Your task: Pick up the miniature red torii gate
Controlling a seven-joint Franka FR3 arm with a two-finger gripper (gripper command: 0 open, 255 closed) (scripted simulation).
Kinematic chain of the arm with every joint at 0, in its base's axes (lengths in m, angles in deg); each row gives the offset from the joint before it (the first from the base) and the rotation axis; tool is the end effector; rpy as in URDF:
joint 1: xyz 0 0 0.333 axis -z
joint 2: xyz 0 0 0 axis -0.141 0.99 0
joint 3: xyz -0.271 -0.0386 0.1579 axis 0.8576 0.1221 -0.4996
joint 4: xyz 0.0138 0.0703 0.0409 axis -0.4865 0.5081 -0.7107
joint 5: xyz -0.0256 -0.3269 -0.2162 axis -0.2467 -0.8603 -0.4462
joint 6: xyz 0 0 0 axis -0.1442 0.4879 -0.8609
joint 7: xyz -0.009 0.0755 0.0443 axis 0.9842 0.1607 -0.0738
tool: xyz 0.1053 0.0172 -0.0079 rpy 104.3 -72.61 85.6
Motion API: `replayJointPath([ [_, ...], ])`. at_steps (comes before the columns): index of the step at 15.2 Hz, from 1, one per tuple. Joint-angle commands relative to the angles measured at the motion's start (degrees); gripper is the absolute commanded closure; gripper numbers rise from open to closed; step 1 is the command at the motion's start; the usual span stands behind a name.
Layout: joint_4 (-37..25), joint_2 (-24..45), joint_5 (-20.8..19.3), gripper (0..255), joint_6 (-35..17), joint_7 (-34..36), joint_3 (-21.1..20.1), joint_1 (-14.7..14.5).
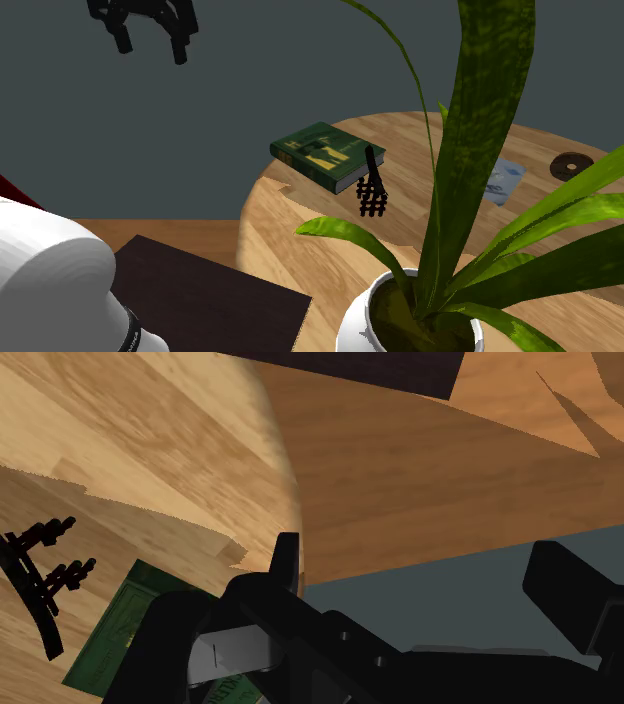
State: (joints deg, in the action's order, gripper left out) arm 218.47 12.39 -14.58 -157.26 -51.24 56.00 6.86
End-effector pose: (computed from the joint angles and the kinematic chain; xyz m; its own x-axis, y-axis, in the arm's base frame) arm 0.2903 0.0137 0.6108 0.9859 0.1617 0.0443 0.1661 -0.9778 -0.1275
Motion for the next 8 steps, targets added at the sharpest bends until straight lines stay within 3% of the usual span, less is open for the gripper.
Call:
replayJointPath([
  [1, 0.0, 0.0, 0.0, 0, 0.0, 0.0, 0.0, 0.0],
  [8, 1.0, 8.6, -3.4, 0, -7.5, -9.8, 7.7, 1.2],
])
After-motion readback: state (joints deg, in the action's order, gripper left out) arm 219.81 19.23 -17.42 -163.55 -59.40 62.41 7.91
